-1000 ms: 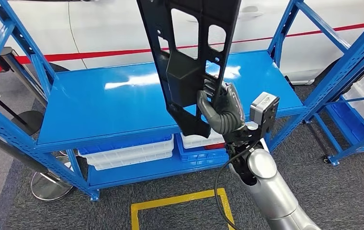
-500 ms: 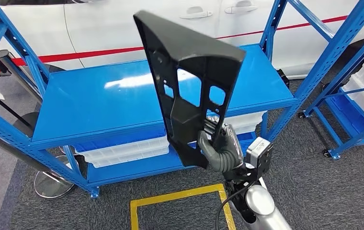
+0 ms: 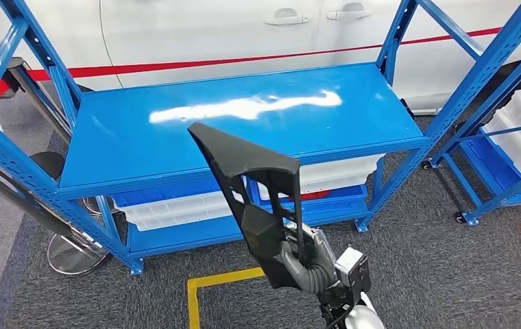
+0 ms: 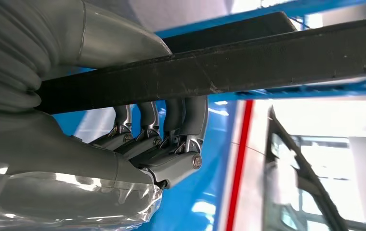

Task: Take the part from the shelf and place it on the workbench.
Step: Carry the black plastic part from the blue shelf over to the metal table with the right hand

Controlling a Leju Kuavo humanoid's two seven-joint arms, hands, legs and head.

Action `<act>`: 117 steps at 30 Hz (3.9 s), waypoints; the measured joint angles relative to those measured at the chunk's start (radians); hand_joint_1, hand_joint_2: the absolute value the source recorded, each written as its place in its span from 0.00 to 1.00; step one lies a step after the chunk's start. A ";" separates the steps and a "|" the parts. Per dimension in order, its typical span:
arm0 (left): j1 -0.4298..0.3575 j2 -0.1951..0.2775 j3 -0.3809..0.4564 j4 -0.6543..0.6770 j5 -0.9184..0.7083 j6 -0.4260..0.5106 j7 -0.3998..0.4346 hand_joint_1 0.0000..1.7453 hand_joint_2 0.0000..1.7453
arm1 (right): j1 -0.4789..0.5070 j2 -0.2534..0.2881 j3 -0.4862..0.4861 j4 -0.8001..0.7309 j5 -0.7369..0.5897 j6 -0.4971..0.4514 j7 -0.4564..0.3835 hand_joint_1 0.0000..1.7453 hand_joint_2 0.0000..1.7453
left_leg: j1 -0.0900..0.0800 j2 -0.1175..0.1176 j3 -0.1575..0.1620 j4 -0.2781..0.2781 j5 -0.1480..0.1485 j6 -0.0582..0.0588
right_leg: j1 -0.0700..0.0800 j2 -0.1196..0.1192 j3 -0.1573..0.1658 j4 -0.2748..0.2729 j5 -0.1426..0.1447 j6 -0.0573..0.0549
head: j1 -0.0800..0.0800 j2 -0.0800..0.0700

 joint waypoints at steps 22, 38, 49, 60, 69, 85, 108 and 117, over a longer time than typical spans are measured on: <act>0.027 -0.213 -0.228 0.044 -0.201 -0.058 -0.044 0.00 1.00 | 0.129 -0.052 0.209 0.019 -0.113 -0.128 -0.057 1.00 1.00 | -0.010 -0.005 0.056 0.006 -0.056 -0.021 | 0.005 -0.004 0.112 -0.267 0.141 -0.030 | 0.000 0.000; 0.025 -0.228 -0.245 0.046 -0.199 -0.041 -0.028 0.00 1.00 | 0.128 -0.024 0.221 0.048 -0.105 -0.129 -0.036 1.00 1.00 | -0.003 0.001 -0.006 0.014 0.005 -0.036 | -0.013 0.006 0.159 -0.266 0.093 -0.018 | 0.000 0.000; 0.008 -0.234 -0.246 0.047 -0.196 -0.009 -0.079 0.00 1.00 | 0.121 0.036 0.155 0.034 0.075 -0.106 -0.019 1.00 1.00 | -0.003 0.000 0.029 0.087 -0.083 -0.033 | 0.005 -0.001 0.106 -0.265 0.140 -0.047 | 0.000 0.000; -0.005 -0.230 -0.273 0.046 -0.240 -0.026 -0.051 0.00 1.00 | 0.103 0.092 -0.145 -0.336 0.298 -0.118 0.002 1.00 1.00 | -0.007 0.006 0.031 -0.013 -0.012 0.007 | -0.005 0.001 -0.005 0.005 -0.011 0.006 | 0.000 0.000; -0.019 -0.227 -0.334 0.046 -0.304 -0.055 0.012 0.00 1.00 | 0.129 0.092 -0.323 -0.486 0.293 -0.168 -0.002 1.00 1.00 | -0.014 0.005 -0.014 0.024 -0.001 -0.024 | -0.005 0.001 0.146 -0.258 0.094 -0.022 | -0.001 0.000; -0.016 -0.224 -0.362 0.046 -0.309 0.011 -0.018 0.00 1.00 | 0.139 0.151 -0.370 -0.476 0.381 -0.143 -0.020 1.00 1.00 | -0.012 0.002 0.053 -0.007 -0.040 -0.012 | -0.004 -0.001 0.100 -0.260 0.143 -0.015 | -0.001 0.000; 0.017 -0.209 -0.363 0.046 -0.300 0.021 -0.008 0.00 1.00 | 0.046 0.202 -0.390 -0.367 0.386 -0.109 0.025 1.00 1.00 | -0.004 0.001 -0.082 0.254 -0.135 -0.049 | -0.003 0.000 0.097 -0.258 0.137 -0.054 | -0.001 0.000; 0.024 -0.199 -0.363 0.046 -0.302 0.020 -0.010 0.00 1.00 | 0.019 0.200 -0.402 -0.338 0.377 -0.108 0.026 1.00 1.00 | -0.011 0.005 0.051 -0.021 -0.025 -0.003 | -0.002 -0.001 0.071 -0.228 0.129 -0.014 | 0.000 0.000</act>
